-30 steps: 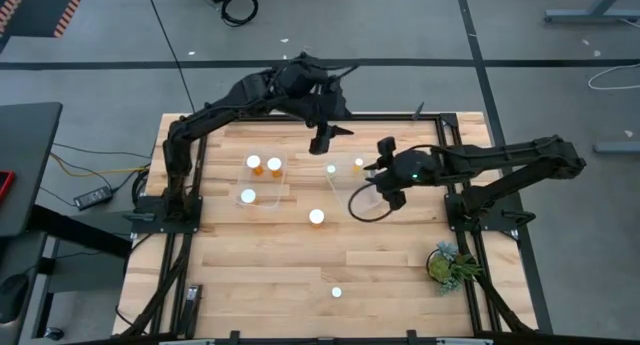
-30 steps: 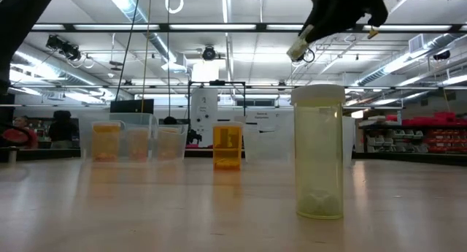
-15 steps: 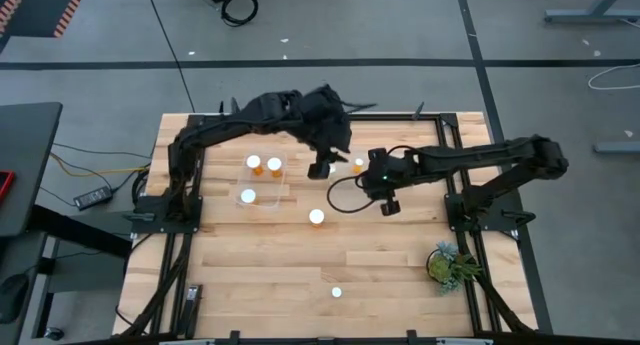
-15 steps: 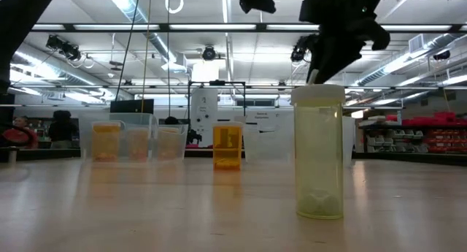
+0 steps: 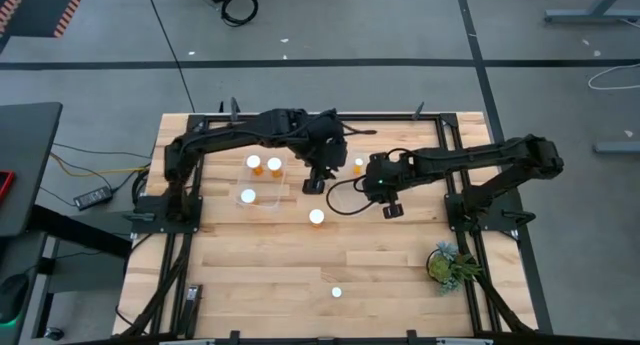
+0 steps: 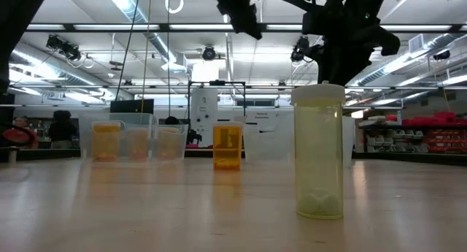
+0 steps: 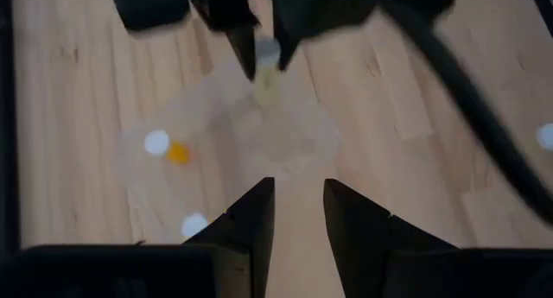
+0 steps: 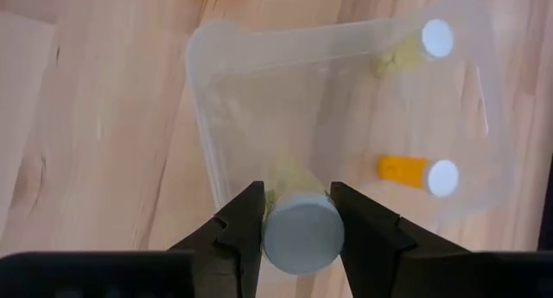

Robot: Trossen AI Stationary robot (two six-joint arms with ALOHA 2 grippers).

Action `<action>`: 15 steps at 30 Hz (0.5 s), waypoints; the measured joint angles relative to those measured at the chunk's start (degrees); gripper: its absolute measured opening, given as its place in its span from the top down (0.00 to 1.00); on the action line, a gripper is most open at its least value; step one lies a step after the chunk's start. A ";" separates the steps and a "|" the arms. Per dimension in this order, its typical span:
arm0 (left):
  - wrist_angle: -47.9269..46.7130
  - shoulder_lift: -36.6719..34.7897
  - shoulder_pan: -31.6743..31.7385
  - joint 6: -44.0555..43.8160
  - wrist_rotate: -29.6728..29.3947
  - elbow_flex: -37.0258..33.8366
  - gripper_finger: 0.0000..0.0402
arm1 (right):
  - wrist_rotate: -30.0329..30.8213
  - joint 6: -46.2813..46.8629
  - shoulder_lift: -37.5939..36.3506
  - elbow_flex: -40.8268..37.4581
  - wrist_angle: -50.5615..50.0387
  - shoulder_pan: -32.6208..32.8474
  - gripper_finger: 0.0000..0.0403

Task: Pick and place medicine bottles into bin by pill shape (circle, oval)
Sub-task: Put the small yellow pill bottle into the right transparent bin

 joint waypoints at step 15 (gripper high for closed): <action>29.25 -25.64 -0.41 -8.53 -4.28 -38.54 0.73 | -0.01 -1.86 1.37 0.00 2.43 -2.92 0.66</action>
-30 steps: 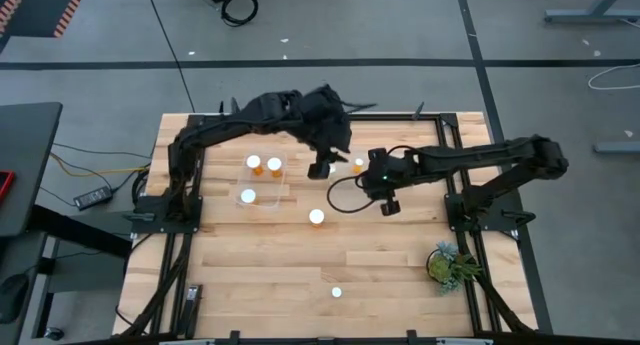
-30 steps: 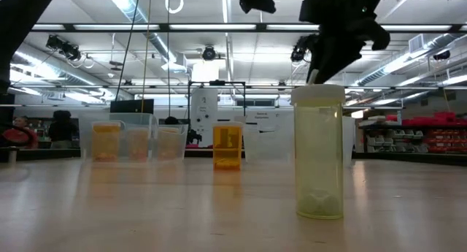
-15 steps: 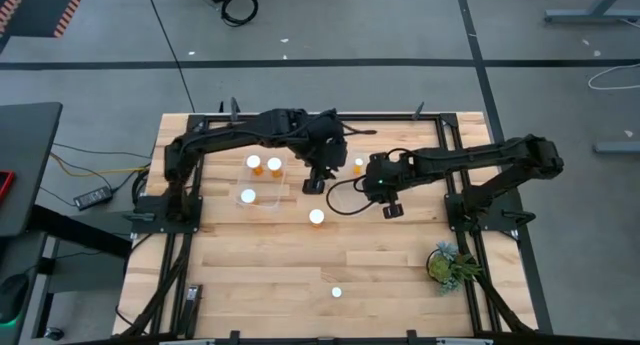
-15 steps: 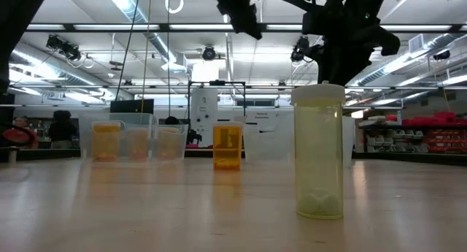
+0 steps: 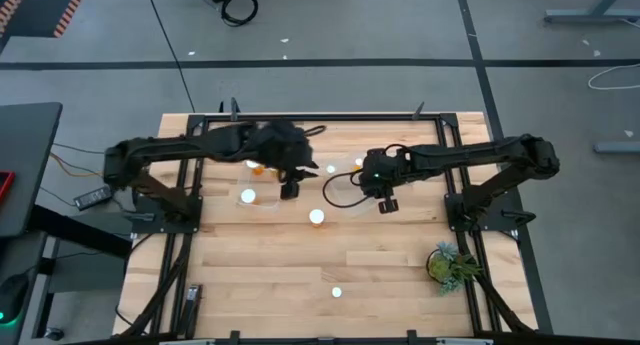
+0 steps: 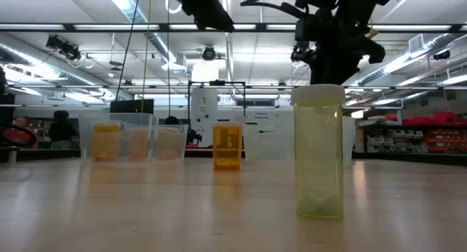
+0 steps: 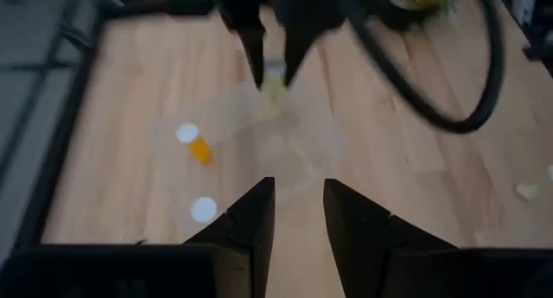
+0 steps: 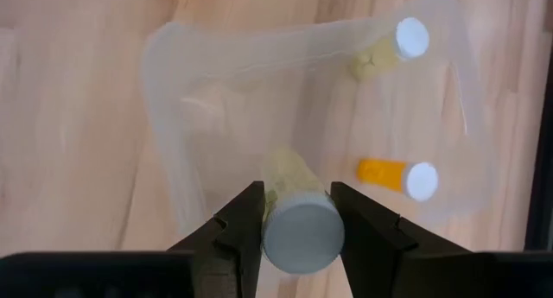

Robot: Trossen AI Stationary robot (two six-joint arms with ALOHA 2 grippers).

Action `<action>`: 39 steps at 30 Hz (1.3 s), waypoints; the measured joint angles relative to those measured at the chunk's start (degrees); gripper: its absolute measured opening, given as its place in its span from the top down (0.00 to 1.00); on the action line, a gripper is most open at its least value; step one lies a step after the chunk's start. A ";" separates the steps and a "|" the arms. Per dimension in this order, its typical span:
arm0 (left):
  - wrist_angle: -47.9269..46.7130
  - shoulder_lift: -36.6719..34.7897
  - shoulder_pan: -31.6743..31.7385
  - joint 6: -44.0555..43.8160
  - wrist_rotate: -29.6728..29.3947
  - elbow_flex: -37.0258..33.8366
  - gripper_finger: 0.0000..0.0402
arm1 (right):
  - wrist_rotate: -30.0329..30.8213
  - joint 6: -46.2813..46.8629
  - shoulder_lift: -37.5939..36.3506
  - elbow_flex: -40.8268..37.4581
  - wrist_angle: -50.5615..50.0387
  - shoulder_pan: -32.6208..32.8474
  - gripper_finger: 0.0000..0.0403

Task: Pick and place medicine bottles into bin by pill shape (circle, oval)
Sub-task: Put the small yellow pill bottle into the right transparent bin

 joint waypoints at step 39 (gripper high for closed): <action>27.91 -39.78 -8.77 -12.55 -19.82 -45.31 0.73 | -6.73 4.03 18.02 9.03 -8.24 -3.29 0.66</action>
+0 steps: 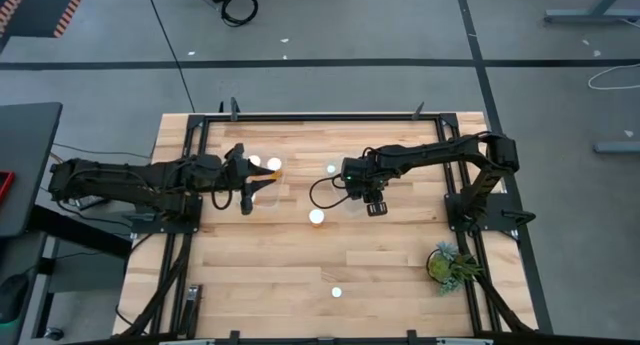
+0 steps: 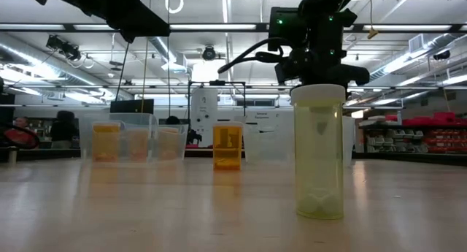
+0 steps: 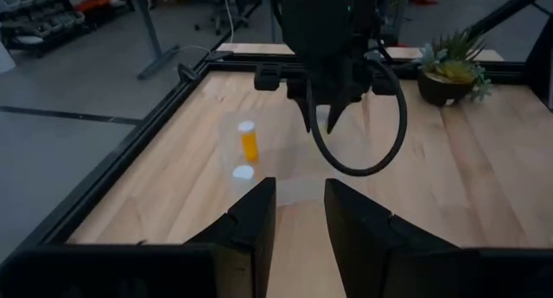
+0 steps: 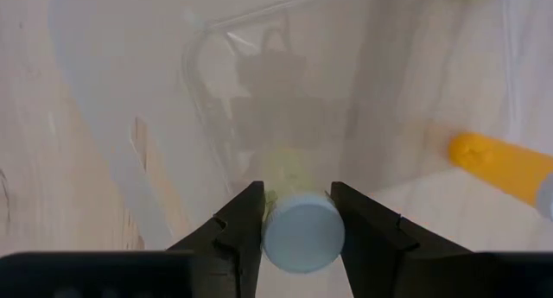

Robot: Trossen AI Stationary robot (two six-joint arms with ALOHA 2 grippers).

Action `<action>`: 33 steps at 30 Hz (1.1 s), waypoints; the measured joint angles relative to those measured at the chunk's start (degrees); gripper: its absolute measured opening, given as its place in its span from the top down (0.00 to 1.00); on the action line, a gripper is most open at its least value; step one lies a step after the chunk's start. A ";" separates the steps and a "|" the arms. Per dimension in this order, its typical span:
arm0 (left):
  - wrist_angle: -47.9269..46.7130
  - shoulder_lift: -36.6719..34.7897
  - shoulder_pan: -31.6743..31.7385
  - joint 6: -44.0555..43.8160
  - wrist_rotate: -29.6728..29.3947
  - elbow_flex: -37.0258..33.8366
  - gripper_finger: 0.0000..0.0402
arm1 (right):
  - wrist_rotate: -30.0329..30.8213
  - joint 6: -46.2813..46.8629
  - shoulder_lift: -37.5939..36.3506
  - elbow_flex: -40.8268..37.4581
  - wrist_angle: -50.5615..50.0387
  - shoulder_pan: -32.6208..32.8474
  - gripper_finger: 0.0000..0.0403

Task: Pick and place medicine bottles into bin by pill shape (circle, oval)
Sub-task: Put the small yellow pill bottle into the right transparent bin

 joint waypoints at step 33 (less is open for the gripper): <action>-0.18 0.06 -0.76 0.05 0.00 0.00 0.73 | 1.55 -0.70 -0.02 11.54 0.51 7.60 0.53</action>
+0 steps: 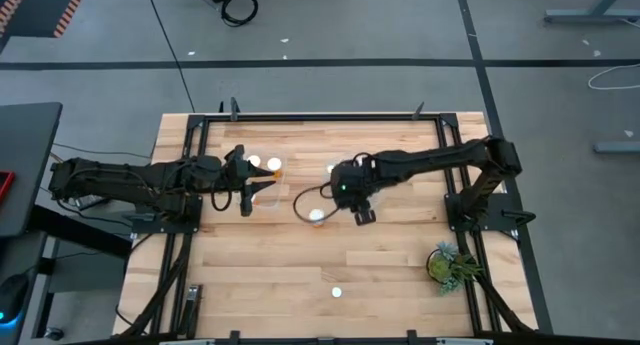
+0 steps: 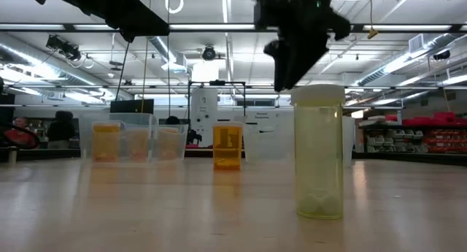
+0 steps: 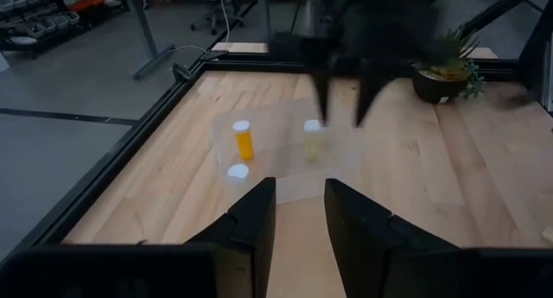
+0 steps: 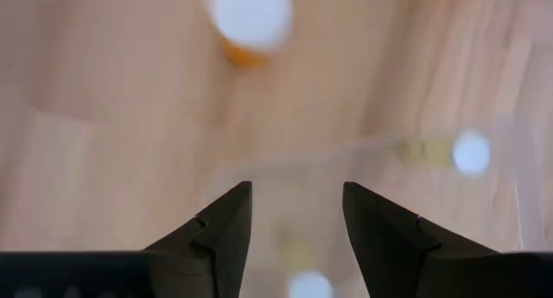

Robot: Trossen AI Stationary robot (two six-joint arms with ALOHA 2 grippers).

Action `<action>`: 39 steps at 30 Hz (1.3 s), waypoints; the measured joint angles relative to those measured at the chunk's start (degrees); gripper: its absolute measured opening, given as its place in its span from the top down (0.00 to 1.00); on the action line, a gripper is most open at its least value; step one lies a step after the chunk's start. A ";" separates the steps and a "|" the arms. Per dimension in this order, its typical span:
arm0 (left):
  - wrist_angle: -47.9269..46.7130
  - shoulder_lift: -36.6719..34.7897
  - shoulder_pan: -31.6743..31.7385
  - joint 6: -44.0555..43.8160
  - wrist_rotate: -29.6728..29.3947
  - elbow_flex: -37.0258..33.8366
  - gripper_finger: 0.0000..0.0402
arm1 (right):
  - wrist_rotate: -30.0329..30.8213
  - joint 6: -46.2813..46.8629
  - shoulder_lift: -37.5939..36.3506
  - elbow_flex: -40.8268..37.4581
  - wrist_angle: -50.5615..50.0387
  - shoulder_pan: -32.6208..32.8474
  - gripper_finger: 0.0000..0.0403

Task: Pick and place medicine bottles into bin by pill shape (circle, oval)
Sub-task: Put the small yellow pill bottle into the right transparent bin

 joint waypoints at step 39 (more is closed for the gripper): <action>11.77 -14.05 -14.51 4.55 -9.01 -15.54 0.88 | 6.50 28.91 12.16 11.28 9.71 27.28 0.53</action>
